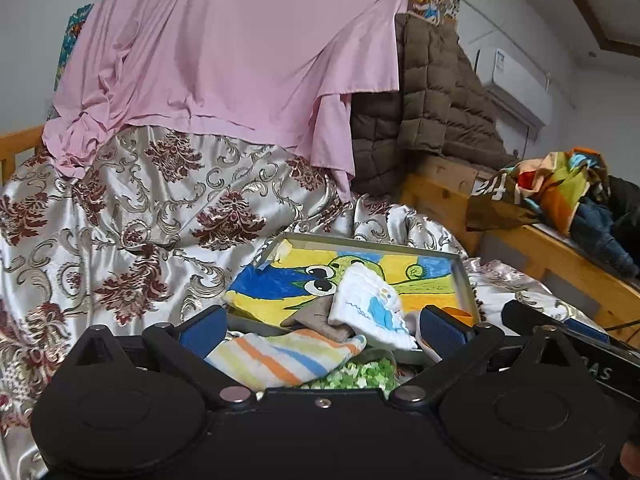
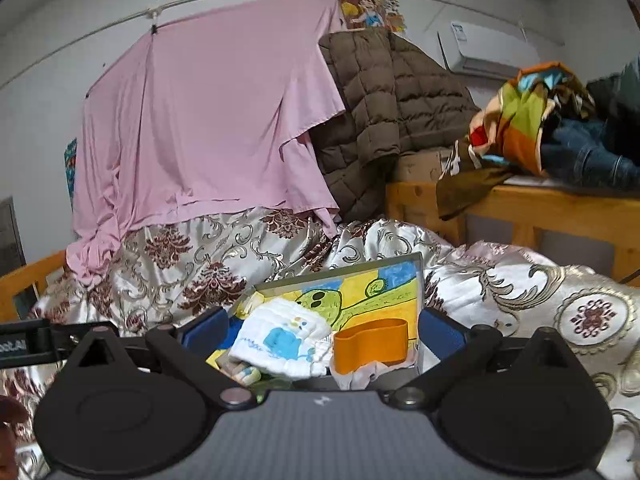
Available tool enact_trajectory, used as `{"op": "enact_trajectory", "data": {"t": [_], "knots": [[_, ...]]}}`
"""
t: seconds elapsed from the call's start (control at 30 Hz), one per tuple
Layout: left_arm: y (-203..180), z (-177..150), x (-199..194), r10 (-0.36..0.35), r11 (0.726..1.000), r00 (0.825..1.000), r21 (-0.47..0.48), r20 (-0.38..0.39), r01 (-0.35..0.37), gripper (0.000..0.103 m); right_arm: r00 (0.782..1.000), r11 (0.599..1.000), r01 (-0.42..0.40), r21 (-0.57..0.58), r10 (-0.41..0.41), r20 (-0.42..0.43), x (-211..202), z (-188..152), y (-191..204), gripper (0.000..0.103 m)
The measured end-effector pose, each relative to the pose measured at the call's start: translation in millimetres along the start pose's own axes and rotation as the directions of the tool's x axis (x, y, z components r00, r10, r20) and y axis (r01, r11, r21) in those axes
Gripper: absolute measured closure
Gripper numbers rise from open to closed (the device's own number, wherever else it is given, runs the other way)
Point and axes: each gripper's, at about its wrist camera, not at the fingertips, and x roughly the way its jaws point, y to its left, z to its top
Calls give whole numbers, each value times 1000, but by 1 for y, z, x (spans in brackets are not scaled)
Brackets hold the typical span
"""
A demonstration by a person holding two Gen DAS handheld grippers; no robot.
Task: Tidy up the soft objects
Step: 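Move both tools back from the tray toward the pile of items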
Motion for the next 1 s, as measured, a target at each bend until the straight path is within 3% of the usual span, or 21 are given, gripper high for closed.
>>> {"op": "enact_trajectory", "data": {"t": [0.23,0.53,0.83,1.0], "knots": [[17,-19,-38,-18,999,1000,-27,23,18,1,997,993,74,-87,-72,30,-35,-12,29,0],[38,-46,-75,46,999,997,-3,69,-46,1,998,997,63,-48,-64,-25,-62,-38,42,0],[58,-70,-76,37,998,999,-44,-17,-38,1,981,990,129,-58,-136,-139,-78,-61,52,0],[56,-77,-73,21,1000,998,-11,-53,-22,1,970,977,194,-92,-205,-134,-89,-69,58,0]]}}
